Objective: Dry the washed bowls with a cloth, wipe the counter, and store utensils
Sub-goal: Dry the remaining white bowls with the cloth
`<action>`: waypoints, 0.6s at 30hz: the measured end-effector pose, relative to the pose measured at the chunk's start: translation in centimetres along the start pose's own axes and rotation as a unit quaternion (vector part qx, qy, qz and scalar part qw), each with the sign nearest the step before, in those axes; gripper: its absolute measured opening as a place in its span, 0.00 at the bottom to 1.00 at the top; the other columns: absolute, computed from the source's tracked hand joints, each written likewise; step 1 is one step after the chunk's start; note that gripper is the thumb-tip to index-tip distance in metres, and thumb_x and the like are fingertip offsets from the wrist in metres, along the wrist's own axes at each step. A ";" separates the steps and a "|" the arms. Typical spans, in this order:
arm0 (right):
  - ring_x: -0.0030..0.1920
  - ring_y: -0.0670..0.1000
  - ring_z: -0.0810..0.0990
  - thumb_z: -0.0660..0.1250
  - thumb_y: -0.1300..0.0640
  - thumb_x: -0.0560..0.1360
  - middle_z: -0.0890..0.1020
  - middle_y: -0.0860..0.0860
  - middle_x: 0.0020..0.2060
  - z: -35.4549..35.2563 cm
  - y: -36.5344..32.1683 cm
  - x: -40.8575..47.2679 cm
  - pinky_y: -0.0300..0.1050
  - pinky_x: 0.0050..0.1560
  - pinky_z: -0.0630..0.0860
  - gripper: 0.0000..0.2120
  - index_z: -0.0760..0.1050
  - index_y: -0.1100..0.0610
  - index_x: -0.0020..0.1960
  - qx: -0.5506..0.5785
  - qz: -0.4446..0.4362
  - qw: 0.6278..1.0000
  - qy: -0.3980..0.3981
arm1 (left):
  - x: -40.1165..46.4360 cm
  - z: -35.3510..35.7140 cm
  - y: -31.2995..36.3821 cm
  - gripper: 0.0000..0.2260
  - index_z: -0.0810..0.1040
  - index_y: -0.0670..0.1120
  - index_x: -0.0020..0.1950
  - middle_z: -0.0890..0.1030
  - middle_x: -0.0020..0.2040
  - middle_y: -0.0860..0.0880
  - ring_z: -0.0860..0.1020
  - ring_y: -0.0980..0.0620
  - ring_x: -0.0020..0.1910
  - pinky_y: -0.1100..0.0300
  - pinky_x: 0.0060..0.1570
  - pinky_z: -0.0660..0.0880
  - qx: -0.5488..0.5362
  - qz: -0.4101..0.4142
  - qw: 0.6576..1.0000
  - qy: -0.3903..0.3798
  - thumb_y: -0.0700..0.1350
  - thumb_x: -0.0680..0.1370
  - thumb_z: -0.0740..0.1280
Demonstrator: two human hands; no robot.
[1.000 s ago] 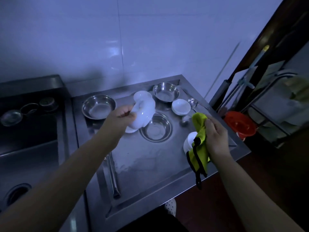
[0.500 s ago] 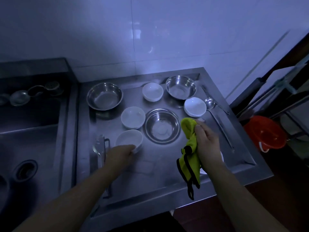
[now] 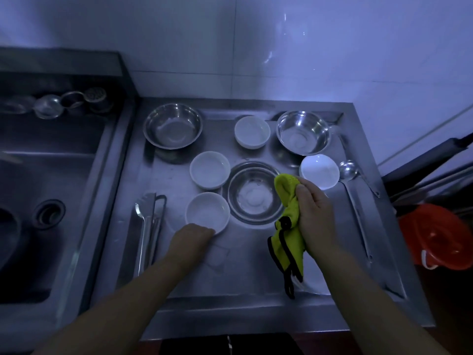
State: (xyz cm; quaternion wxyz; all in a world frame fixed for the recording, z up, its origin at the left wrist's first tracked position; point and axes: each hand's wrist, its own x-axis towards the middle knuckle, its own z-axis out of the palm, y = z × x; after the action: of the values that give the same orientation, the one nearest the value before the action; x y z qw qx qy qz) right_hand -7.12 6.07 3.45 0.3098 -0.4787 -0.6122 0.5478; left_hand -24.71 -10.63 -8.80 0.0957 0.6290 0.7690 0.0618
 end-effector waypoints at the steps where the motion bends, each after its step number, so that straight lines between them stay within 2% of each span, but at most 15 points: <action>1: 0.39 0.38 0.79 0.58 0.62 0.79 0.83 0.39 0.37 0.1 -0.1 0.4 0.30 0.41 0.74 0.16 0.81 0.46 0.47 0.002 -0.002 1.000 -0.006 | -0.1 0.1 0.1 0.18 0.84 0.45 0.35 0.81 0.30 0.45 0.80 0.46 0.27 0.57 0.21 0.76 -0.010 0.003 1.000 0.003 0.38 0.49 0.83; 3: 0.39 0.36 0.79 0.58 0.62 0.79 0.83 0.37 0.37 0.3 -0.3 1.1 0.27 0.40 0.73 0.17 0.80 0.44 0.47 0.011 -0.002 1.000 -0.017 | 0.2 0.0 0.0 0.17 0.85 0.44 0.43 0.84 0.36 0.42 0.82 0.43 0.33 0.53 0.30 0.80 -0.044 -0.013 0.999 0.011 0.40 0.57 0.82; 5: 0.40 0.34 0.79 0.58 0.62 0.79 0.83 0.36 0.38 0.4 -0.6 1.7 0.25 0.39 0.72 0.17 0.80 0.44 0.47 0.020 -0.002 0.999 -0.027 | 1.1 -0.8 -0.8 0.15 0.83 0.43 0.54 0.84 0.46 0.40 0.82 0.41 0.45 0.51 0.46 0.78 -0.110 -0.090 0.989 0.044 0.45 0.69 0.75; 6: 0.40 0.33 0.79 0.58 0.63 0.79 0.83 0.36 0.38 0.5 -0.7 2.0 0.24 0.39 0.72 0.17 0.80 0.44 0.47 0.024 -0.003 0.999 -0.031 | 1.9 -1.3 -1.3 0.14 0.81 0.42 0.56 0.83 0.49 0.40 0.81 0.40 0.48 0.50 0.50 0.76 -0.132 -0.139 0.979 0.071 0.47 0.73 0.69; 8: 0.41 0.33 0.79 0.58 0.63 0.79 0.83 0.36 0.39 0.7 -1.0 2.6 0.24 0.39 0.71 0.16 0.80 0.44 0.49 0.031 -0.002 0.999 -0.038 | 4.3 -2.1 -2.6 0.16 0.78 0.41 0.59 0.81 0.54 0.40 0.78 0.41 0.53 0.49 0.55 0.73 -0.179 -0.243 0.946 0.119 0.47 0.76 0.63; 10: 0.42 0.34 0.80 0.58 0.62 0.79 0.84 0.38 0.41 0.8 -1.0 3.2 0.24 0.40 0.72 0.16 0.80 0.46 0.51 0.030 -0.003 0.999 -0.039 | 7.1 -2.7 -3.9 0.18 0.72 0.40 0.66 0.77 0.62 0.40 0.74 0.41 0.60 0.50 0.61 0.69 -0.257 -0.344 0.893 0.131 0.44 0.78 0.64; 11: 0.43 0.35 0.80 0.58 0.62 0.79 0.84 0.39 0.42 0.9 -0.9 3.5 0.25 0.41 0.72 0.16 0.80 0.46 0.51 0.030 -0.004 0.999 -0.037 | 8.5 -2.8 -4.5 0.20 0.69 0.38 0.68 0.75 0.64 0.39 0.73 0.41 0.62 0.51 0.61 0.67 -0.291 -0.386 0.867 0.120 0.44 0.78 0.64; 13: 0.45 0.36 0.80 0.58 0.63 0.79 0.84 0.40 0.43 1.0 -0.7 3.9 0.26 0.43 0.73 0.16 0.80 0.46 0.50 0.035 -0.004 0.999 -0.030 | 10.8 -2.6 -5.4 0.22 0.69 0.35 0.66 0.74 0.62 0.37 0.72 0.39 0.61 0.54 0.54 0.67 -0.328 -0.444 0.831 0.070 0.46 0.77 0.65; 15: 0.45 0.36 0.80 0.58 0.62 0.79 0.84 0.39 0.42 1.0 -0.5 4.1 0.26 0.43 0.73 0.16 0.80 0.45 0.50 0.034 -0.005 0.999 -0.027 | 12.3 -2.4 -5.9 0.20 0.72 0.32 0.58 0.76 0.55 0.35 0.75 0.37 0.56 0.56 0.45 0.66 -0.352 -0.457 0.816 0.024 0.48 0.77 0.65; 18: 0.44 0.35 0.80 0.58 0.63 0.79 0.84 0.37 0.43 1.1 -0.1 4.2 0.25 0.41 0.72 0.16 0.80 0.46 0.50 0.042 -0.003 0.999 -0.029 | 13.5 -1.9 -6.6 0.15 0.75 0.30 0.53 0.78 0.49 0.34 0.77 0.37 0.50 0.53 0.42 0.72 -0.402 -0.480 0.780 0.007 0.42 0.75 0.67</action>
State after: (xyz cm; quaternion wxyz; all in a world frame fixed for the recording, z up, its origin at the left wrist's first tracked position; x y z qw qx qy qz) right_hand -9.60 9.51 2.74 0.3134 -0.4477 -0.5988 0.5855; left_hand -34.03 1.35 -9.30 0.3516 0.0830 0.8775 0.3155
